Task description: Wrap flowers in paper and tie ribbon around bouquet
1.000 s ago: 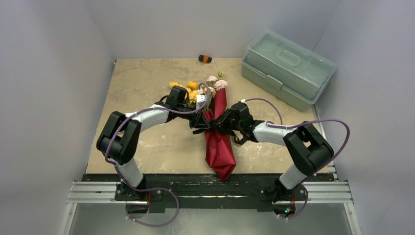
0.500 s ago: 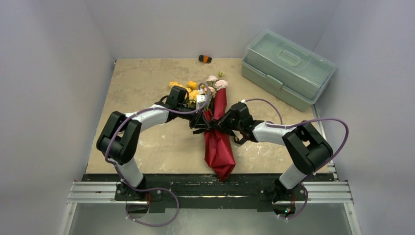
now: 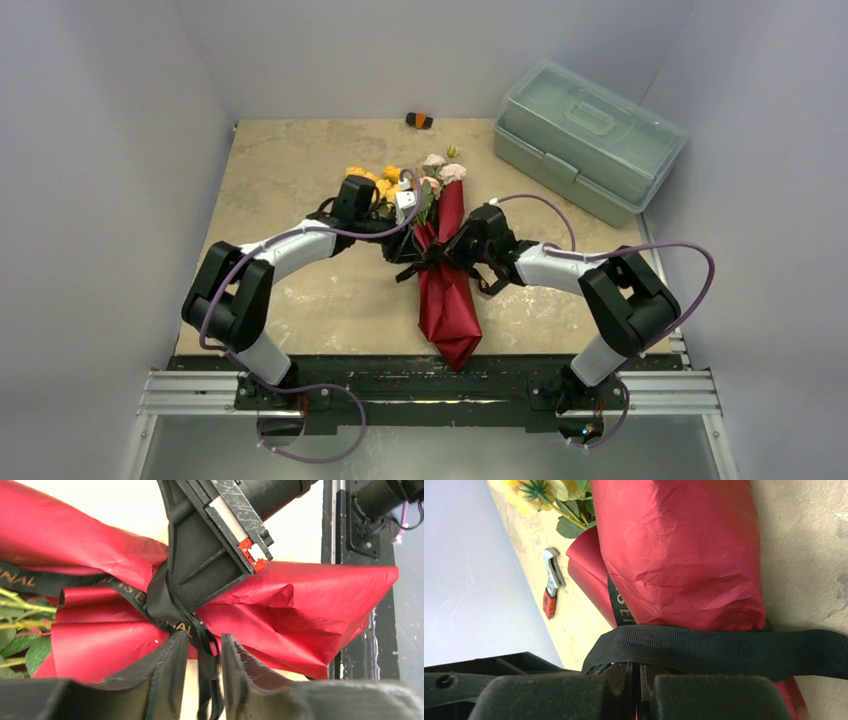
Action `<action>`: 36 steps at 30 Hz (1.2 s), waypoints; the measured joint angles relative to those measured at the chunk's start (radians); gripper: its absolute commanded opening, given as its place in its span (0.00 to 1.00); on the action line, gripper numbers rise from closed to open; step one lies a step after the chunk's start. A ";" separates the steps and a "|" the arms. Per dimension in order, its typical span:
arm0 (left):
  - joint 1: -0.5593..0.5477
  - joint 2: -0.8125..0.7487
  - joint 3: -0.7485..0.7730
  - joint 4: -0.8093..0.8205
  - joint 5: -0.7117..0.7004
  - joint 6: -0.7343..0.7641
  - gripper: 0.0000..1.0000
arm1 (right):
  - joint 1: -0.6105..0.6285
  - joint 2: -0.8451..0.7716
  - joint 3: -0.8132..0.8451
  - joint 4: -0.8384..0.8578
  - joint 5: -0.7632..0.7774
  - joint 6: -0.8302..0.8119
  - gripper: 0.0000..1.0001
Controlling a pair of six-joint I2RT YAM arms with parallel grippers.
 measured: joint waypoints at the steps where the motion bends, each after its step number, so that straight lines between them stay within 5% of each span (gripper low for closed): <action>1: 0.000 -0.014 -0.006 0.003 -0.019 -0.012 0.45 | 0.000 0.000 0.001 -0.005 0.000 -0.006 0.00; 9: 0.000 -0.095 -0.049 0.003 -0.177 -0.026 0.52 | 0.000 0.000 0.048 -0.081 0.000 -0.067 0.00; 11: 0.000 -0.120 -0.057 -0.006 -0.217 -0.018 0.29 | 0.000 0.000 0.062 -0.096 0.000 -0.082 0.00; 14: 0.006 -0.148 -0.069 -0.036 -0.231 0.018 0.24 | 0.000 0.001 0.077 -0.124 -0.001 -0.103 0.00; 16: 0.011 -0.157 -0.074 -0.064 -0.241 0.045 0.42 | 0.000 0.003 0.087 -0.142 -0.001 -0.117 0.00; 26: 0.018 -0.232 -0.174 -0.107 -0.312 0.073 0.55 | -0.002 0.014 0.117 -0.206 -0.001 -0.163 0.00; 30: 0.018 -0.266 -0.231 -0.102 -0.312 0.098 0.72 | -0.005 0.014 0.124 -0.222 -0.001 -0.172 0.00; 36: -0.012 -0.310 -0.335 -0.069 -0.336 0.127 0.76 | -0.005 0.014 0.127 -0.232 -0.001 -0.176 0.00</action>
